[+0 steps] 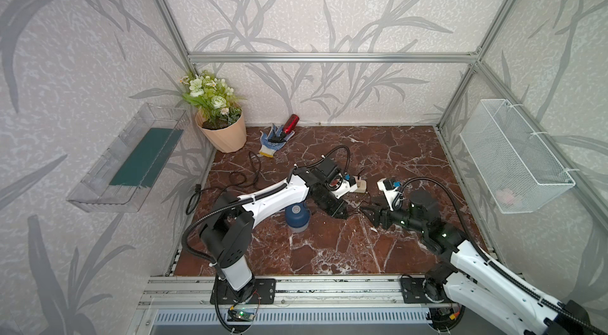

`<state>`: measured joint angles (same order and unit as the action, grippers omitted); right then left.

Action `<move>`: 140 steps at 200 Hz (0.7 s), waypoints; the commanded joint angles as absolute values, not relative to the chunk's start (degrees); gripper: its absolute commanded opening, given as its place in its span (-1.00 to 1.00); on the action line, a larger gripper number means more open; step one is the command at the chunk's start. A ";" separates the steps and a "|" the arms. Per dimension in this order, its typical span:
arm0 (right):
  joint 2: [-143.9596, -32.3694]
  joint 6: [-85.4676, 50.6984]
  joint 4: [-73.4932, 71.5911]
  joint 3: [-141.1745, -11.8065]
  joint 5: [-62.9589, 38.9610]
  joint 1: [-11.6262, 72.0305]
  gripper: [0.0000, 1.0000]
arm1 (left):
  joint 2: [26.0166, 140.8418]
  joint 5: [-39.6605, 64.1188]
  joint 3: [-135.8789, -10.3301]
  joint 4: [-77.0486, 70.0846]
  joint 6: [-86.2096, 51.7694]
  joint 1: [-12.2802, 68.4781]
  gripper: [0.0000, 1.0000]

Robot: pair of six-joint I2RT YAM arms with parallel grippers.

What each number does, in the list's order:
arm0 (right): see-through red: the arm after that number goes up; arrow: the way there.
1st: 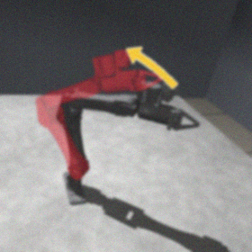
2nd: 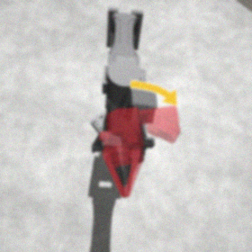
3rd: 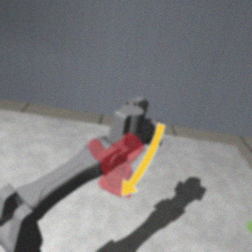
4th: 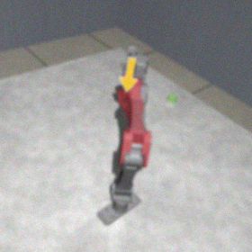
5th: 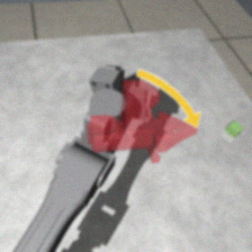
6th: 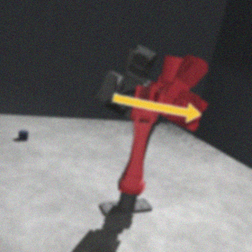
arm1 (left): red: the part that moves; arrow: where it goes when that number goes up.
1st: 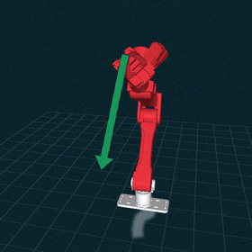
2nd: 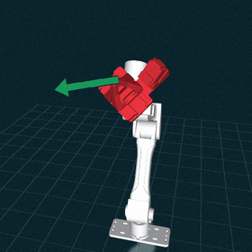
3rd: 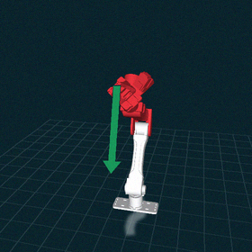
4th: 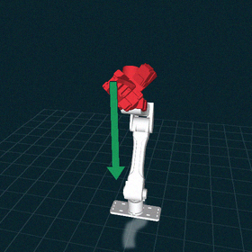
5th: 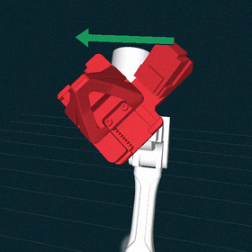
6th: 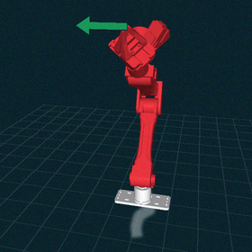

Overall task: Charge the cordless meat grinders
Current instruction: Pick up the charging cable from the center of the board.

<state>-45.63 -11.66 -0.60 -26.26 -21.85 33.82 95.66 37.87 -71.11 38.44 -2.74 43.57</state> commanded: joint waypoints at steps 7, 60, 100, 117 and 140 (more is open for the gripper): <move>-47.40 0.95 -3.75 -28.82 -25.13 38.76 0.39 | 92.70 40.15 -68.46 43.98 -3.25 42.72 -0.81; -47.72 15.33 -6.04 -27.11 -23.06 43.95 0.38 | 89.71 41.50 -66.46 46.96 -5.37 41.75 -0.83; -49.61 21.75 -11.42 -23.94 -25.31 44.20 0.35 | 85.81 45.47 -64.17 44.76 -6.84 41.42 -0.83; -51.44 23.85 -10.12 -25.20 -25.66 44.85 0.30 | 84.43 45.96 -63.99 44.91 -6.79 41.24 -0.83; -54.13 26.07 -8.79 -26.76 -25.74 45.64 0.23 | 83.18 46.23 -63.89 45.09 -6.74 41.07 -0.83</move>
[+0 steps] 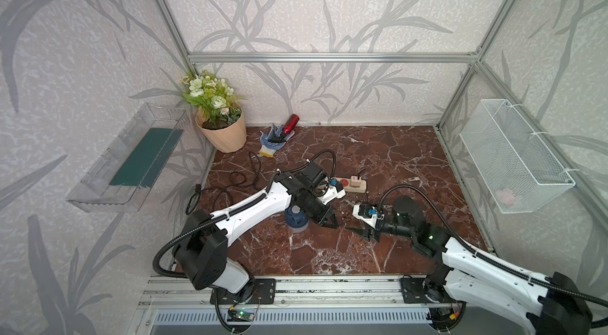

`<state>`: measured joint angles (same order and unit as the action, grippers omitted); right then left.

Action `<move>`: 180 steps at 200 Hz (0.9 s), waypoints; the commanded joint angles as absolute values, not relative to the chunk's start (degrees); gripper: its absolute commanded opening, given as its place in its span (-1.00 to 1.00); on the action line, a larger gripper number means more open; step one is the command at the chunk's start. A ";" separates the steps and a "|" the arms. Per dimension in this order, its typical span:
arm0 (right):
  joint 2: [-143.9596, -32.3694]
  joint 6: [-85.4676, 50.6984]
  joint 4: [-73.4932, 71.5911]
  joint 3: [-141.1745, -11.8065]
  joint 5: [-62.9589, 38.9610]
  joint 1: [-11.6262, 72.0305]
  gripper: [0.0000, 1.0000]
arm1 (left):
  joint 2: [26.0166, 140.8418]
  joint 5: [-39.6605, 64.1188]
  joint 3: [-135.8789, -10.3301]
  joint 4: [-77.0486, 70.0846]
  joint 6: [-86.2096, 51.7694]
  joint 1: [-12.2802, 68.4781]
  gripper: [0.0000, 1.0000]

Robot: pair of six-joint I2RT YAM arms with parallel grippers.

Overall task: Charge the cordless meat grinders
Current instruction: Pick up the charging cable from the center of the board.

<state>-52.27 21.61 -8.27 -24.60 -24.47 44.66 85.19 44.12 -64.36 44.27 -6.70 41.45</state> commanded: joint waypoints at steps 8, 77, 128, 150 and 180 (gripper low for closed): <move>-54.93 26.59 -8.81 -27.04 -26.05 46.01 0.19 | 82.98 46.23 -63.80 45.10 -6.74 41.05 -0.83; -59.38 31.29 -10.25 -28.06 -21.81 50.84 0.08 | 84.11 46.84 -63.73 45.44 -6.65 40.97 -0.84; -59.84 31.51 -10.11 -28.30 -22.48 50.88 -0.13 | 83.76 46.85 -63.81 45.79 -6.31 41.00 -0.84; -60.92 31.79 -9.81 -28.90 -22.47 51.05 -0.26 | 83.80 47.19 -63.81 45.62 -6.38 41.00 -0.85; -61.87 32.12 -10.16 -29.18 -21.73 51.31 -0.37 | 83.83 47.28 -63.55 45.53 -6.40 40.96 -0.85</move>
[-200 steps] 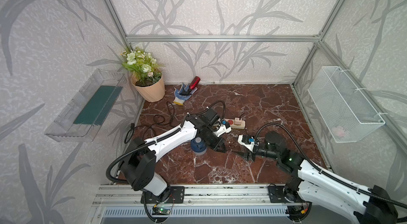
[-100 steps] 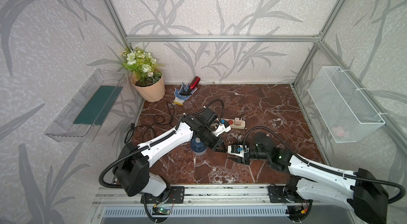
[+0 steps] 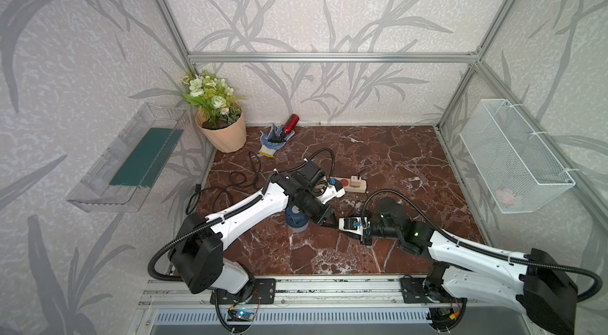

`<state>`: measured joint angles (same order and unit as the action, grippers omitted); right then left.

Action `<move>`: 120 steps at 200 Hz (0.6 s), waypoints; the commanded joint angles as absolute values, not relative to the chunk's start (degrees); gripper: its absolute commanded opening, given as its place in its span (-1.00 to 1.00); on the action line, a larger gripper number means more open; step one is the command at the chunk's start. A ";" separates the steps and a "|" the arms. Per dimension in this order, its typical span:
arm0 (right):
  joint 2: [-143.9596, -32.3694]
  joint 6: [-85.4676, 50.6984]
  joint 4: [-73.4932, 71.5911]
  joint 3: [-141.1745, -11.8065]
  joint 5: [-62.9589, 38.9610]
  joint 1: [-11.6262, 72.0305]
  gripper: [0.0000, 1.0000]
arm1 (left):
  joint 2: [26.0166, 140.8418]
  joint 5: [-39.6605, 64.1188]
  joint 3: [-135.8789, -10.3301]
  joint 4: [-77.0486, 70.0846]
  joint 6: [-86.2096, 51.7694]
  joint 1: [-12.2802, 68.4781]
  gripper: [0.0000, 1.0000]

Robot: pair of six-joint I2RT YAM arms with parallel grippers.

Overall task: Charge the cordless meat grinders
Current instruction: Pick up the charging cable from the center of the board.

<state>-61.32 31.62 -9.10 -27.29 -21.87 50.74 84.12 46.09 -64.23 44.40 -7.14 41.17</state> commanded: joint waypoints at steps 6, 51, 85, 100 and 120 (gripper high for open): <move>-61.82 32.04 -10.55 -29.05 -21.80 51.40 -0.38 | 83.85 47.28 -63.54 45.53 -6.42 40.96 -0.85; -61.30 31.29 -13.20 -28.47 -21.74 51.37 -0.49 | 84.50 47.07 -63.20 45.35 -6.64 41.11 -0.86; -61.17 31.11 -13.45 -28.30 -22.30 51.40 -0.82 | 85.00 46.55 -63.08 45.36 -6.74 41.06 -0.87; -61.17 31.18 -12.90 -28.30 -22.37 51.43 -0.80 | 85.05 46.73 -63.02 45.06 -6.91 41.11 -0.87; -61.08 31.20 -12.22 -28.30 -22.34 51.59 -0.79 | 84.97 47.02 -62.93 44.56 -7.07 41.07 -0.87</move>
